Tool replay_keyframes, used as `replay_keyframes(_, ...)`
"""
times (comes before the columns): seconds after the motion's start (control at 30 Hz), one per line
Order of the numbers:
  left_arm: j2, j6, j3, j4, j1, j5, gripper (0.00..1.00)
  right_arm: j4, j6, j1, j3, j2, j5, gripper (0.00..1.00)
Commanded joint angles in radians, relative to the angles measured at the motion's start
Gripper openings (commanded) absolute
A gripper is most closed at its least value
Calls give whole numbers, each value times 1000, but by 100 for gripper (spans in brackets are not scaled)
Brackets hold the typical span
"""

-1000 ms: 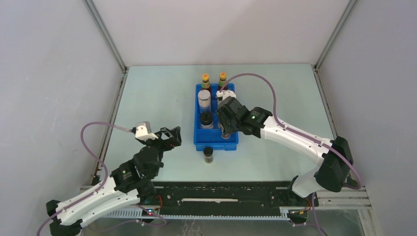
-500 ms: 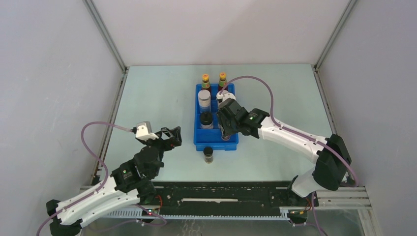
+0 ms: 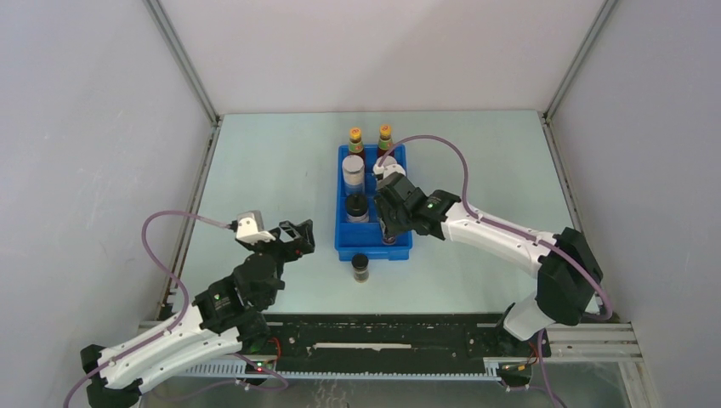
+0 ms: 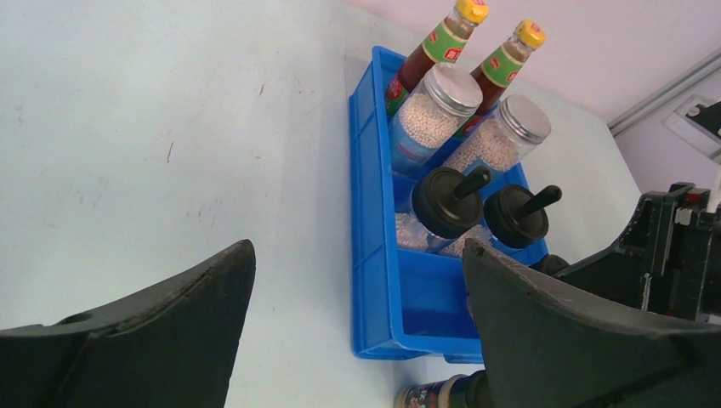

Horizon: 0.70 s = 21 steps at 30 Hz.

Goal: Organize the condiment bottles
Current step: Place the bottle in the storage box.

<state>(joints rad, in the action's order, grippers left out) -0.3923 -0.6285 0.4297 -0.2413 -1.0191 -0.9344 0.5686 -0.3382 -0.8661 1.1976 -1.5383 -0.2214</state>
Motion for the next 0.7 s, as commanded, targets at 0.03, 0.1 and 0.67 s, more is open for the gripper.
replay_keyframes(0.03,-2,4,-31,31,-7,-31,95,-56,19,8,-7,-6,4,0)
replay_keyframes(0.1,-2,4,-31,30,-7,-30,95,-61,20,9,-11,-8,5,0)
replay_keyframes(0.67,0,1,-33,28,-7,-33,95,-81,16,15,-43,-18,10,0)
